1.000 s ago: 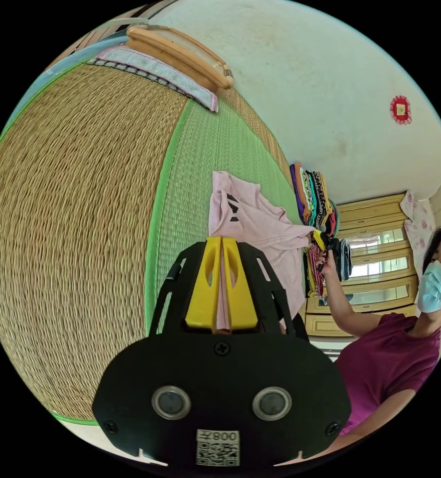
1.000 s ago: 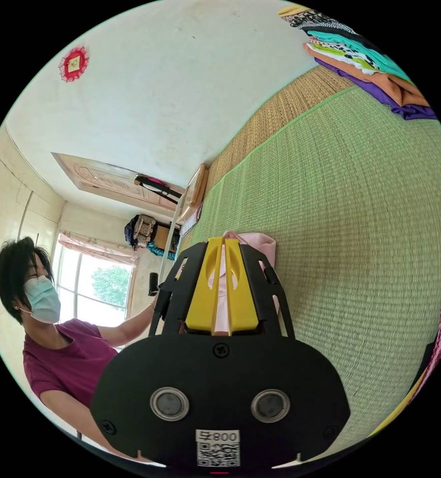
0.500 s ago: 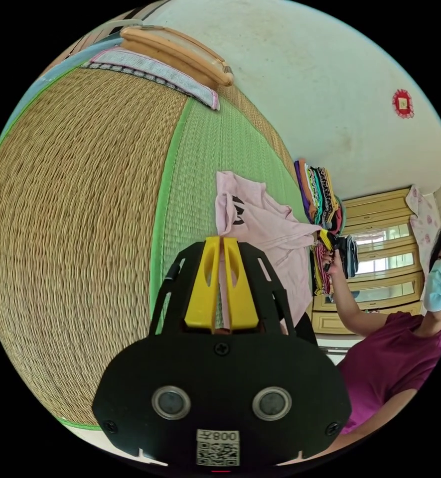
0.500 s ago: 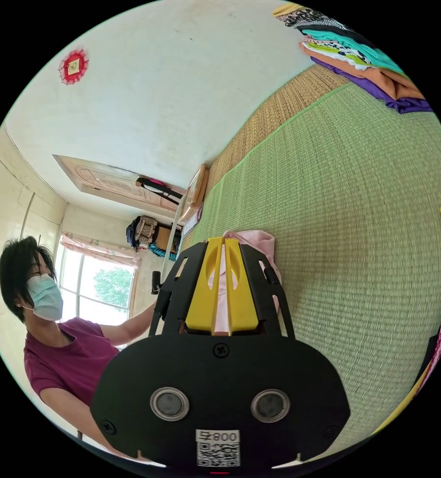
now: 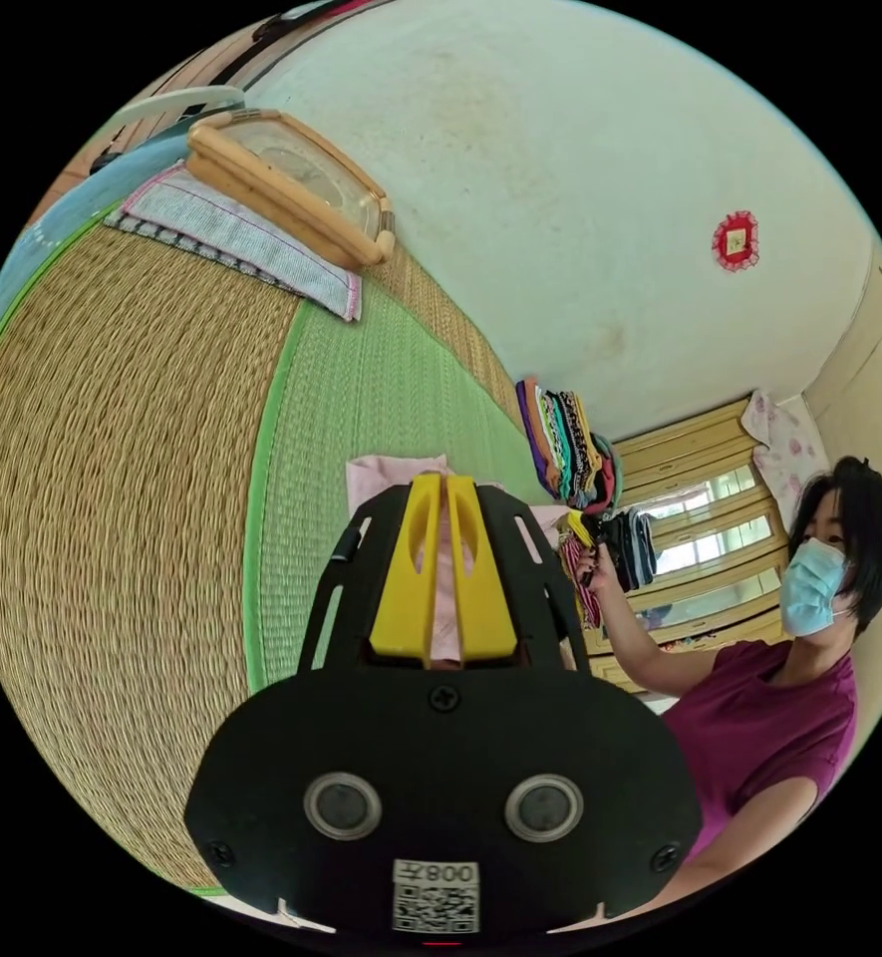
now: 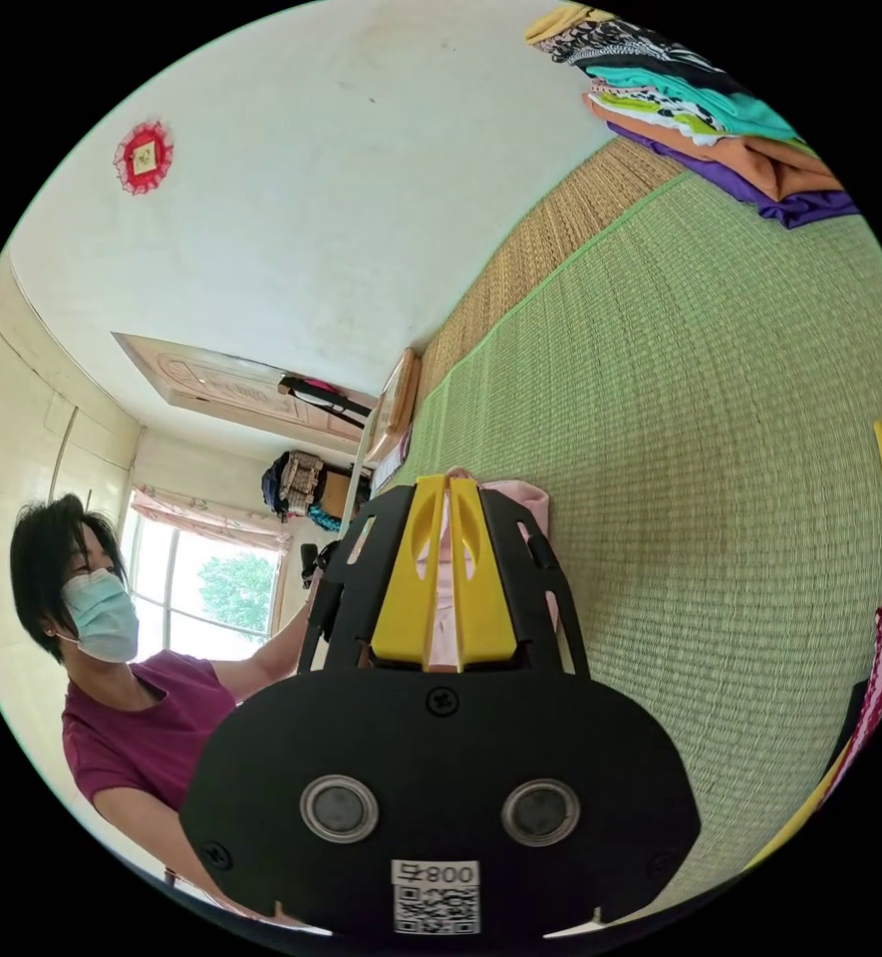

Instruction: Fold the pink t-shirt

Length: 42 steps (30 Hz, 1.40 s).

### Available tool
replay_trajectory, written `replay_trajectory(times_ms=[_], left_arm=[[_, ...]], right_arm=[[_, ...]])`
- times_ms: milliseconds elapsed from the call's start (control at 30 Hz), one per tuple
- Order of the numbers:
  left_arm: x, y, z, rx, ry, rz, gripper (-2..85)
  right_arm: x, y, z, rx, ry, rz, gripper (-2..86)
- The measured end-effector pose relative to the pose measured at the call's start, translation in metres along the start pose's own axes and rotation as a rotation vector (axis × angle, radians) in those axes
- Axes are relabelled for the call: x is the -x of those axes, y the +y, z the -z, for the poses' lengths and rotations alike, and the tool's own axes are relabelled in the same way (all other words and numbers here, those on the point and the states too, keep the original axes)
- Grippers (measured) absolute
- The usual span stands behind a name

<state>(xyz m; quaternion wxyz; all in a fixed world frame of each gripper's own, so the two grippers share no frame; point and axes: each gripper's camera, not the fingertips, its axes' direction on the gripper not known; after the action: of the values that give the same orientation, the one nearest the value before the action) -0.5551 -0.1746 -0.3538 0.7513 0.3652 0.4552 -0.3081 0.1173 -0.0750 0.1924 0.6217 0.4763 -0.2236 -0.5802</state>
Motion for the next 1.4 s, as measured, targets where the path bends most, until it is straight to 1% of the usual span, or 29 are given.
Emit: replay_trajectory(times_ms=[100, 233, 433, 567, 700, 767, 933, 1000, 1133, 1400], left_arm=[[0.018, -0.017, -0.005, -0.04, 0.003, 0.093, 1.4], [0.042, -0.026, -0.012, -0.097, 0.037, 0.215, 2.7], [0.054, -0.009, -0.013, -0.092, 0.056, 0.268, 6.1], [0.048, 0.015, -0.006, -0.072, 0.087, 0.247, 6.8], [0.026, 0.054, -0.007, 0.014, 0.107, 0.203, 6.9], [0.016, 0.071, -0.009, 0.06, 0.086, 0.191, 7.0], [-0.001, 0.103, -0.015, 0.118, 0.015, 0.19, 7.0], [-0.006, 0.107, -0.017, 0.127, 0.0, 0.193, 7.0], [-0.02, 0.112, -0.024, 0.157, -0.093, 0.157, 7.0], [-0.039, 0.101, -0.051, 0.224, -0.147, 0.097, 6.7]], right_arm=[[-0.01, -0.014, 0.002, -0.004, 0.018, -0.051, 0.5], [-0.031, -0.029, 0.003, -0.013, -0.016, -0.145, 1.0], [-0.035, -0.032, 0.006, -0.022, -0.012, -0.166, 3.5], [-0.025, -0.02, 0.023, -0.044, -0.002, -0.146, 5.5], [-0.005, 0.005, 0.037, -0.05, 0.063, -0.104, 6.5], [0.01, 0.024, 0.04, -0.027, 0.131, -0.077, 7.0], [0.027, 0.048, 0.035, 0.02, 0.176, -0.066, 7.3], [0.033, 0.051, 0.033, 0.02, 0.164, -0.063, 7.3], [0.057, 0.056, 0.023, 0.042, 0.177, -0.037, 7.1], [0.1, 0.061, -0.008, 0.104, 0.239, 0.002, 6.9]])
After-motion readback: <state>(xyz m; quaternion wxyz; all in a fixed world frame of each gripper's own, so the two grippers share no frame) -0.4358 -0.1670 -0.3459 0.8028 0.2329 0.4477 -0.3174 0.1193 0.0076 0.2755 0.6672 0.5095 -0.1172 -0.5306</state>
